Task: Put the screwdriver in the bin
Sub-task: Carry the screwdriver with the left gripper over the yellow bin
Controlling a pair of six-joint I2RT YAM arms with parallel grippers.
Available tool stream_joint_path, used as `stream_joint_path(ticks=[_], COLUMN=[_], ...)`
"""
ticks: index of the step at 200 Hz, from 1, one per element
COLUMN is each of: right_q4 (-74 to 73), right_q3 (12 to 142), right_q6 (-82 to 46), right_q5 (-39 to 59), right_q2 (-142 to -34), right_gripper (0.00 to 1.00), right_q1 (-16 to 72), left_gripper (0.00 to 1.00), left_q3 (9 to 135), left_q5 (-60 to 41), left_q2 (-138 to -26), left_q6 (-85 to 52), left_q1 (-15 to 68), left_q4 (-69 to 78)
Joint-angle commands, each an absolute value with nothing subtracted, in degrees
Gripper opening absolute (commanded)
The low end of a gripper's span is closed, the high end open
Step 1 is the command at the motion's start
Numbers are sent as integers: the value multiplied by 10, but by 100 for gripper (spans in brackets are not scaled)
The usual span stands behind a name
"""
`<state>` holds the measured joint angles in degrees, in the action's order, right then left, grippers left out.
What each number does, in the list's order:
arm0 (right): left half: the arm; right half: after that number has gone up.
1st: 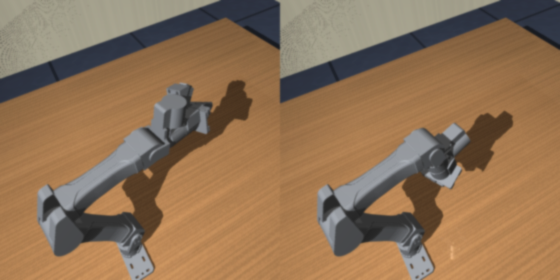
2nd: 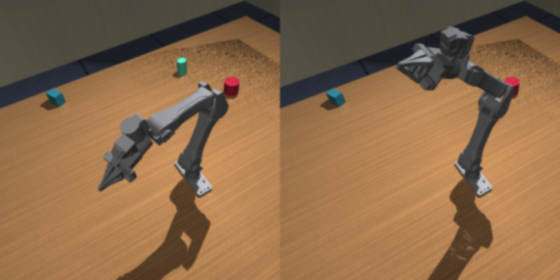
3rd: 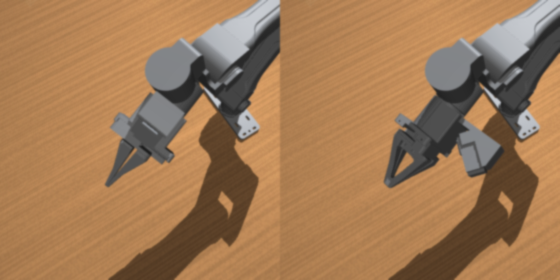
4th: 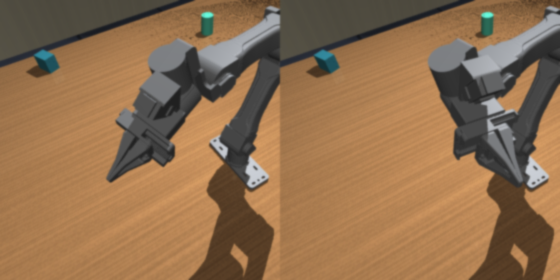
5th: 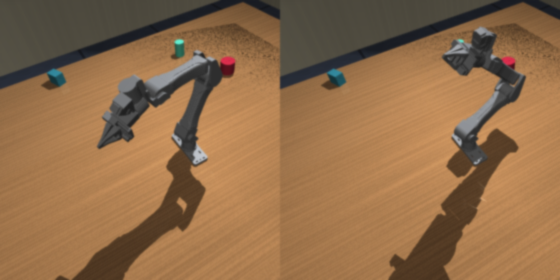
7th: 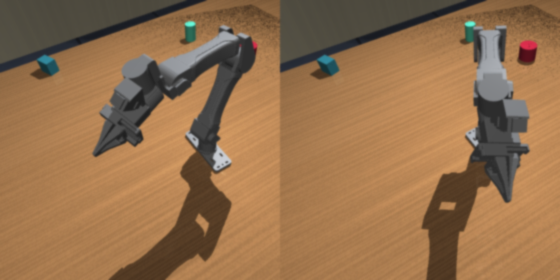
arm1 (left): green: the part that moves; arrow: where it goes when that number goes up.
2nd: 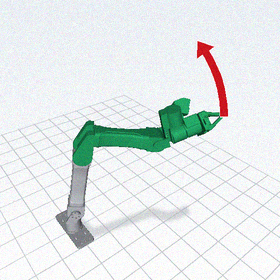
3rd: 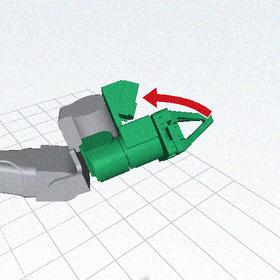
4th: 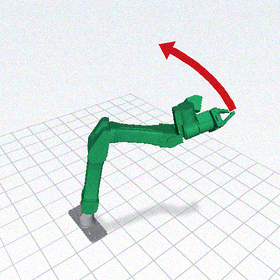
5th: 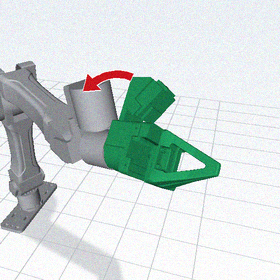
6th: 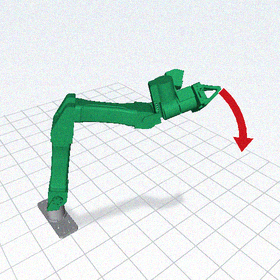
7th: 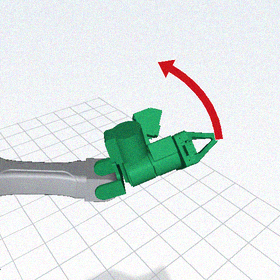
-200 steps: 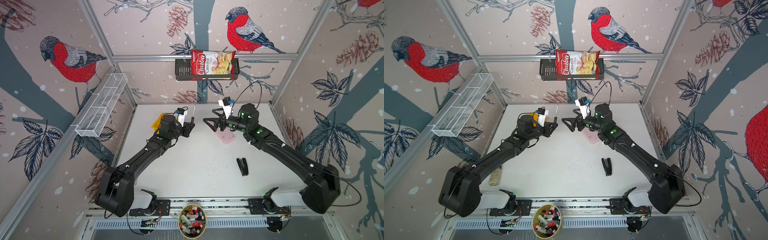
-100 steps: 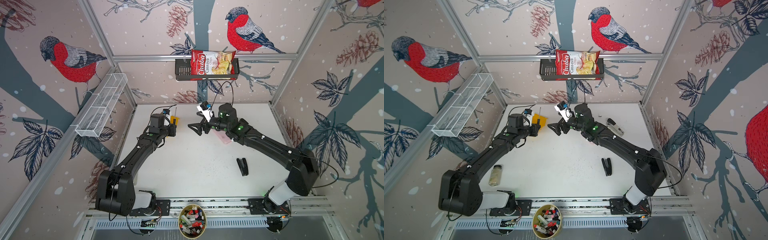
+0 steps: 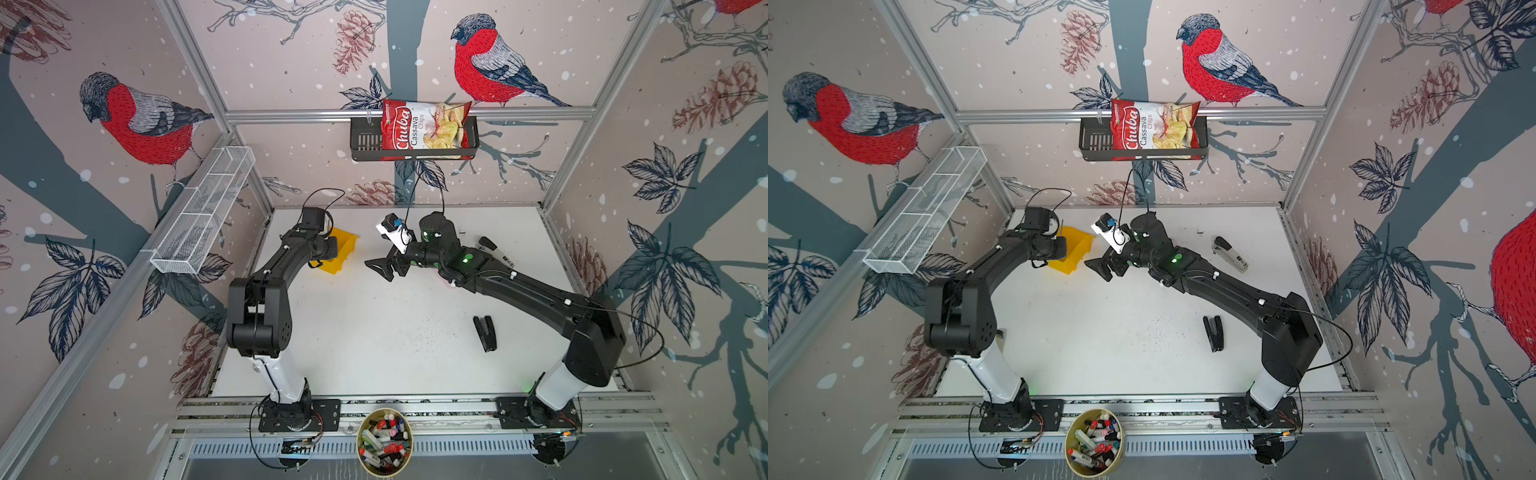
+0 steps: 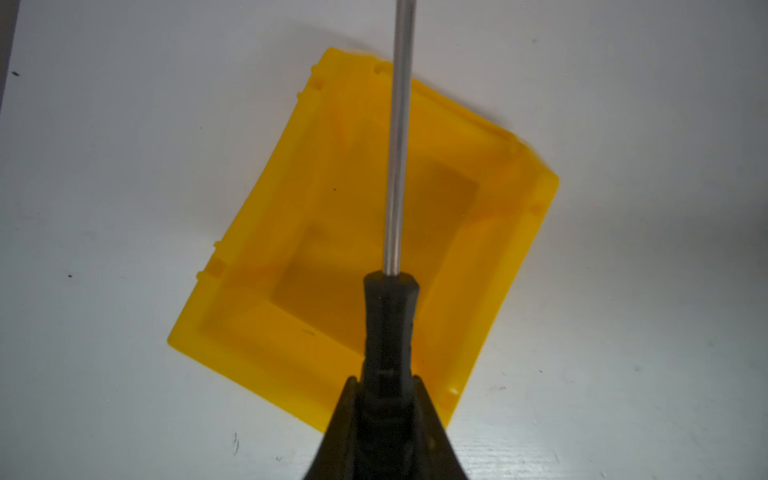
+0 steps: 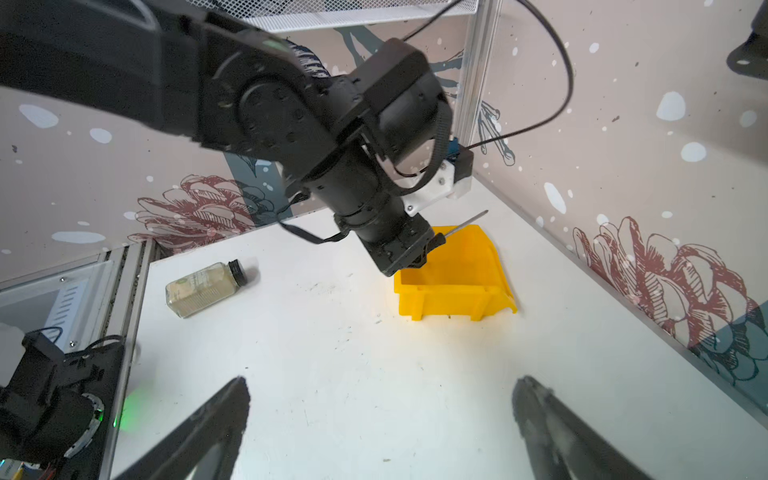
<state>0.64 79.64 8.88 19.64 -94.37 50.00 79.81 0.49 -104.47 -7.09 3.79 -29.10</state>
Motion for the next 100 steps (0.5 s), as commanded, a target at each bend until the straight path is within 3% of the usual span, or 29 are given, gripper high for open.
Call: stream_joint_path(ticks=[1, 100], right_q4=[10, 11], right_q3=[790, 763], right_q6=[96, 97], right_q5=[180, 172], right_q2=[-932, -911], right_gripper=[100, 100], right_q1=[502, 502], left_gripper=[7, 7], left_q3=[849, 952], left_q5=[34, 58], left_q2=[-1096, -1220], left_q6=[-64, -45], left_q1=[34, 34], left_q4=[-371, -427])
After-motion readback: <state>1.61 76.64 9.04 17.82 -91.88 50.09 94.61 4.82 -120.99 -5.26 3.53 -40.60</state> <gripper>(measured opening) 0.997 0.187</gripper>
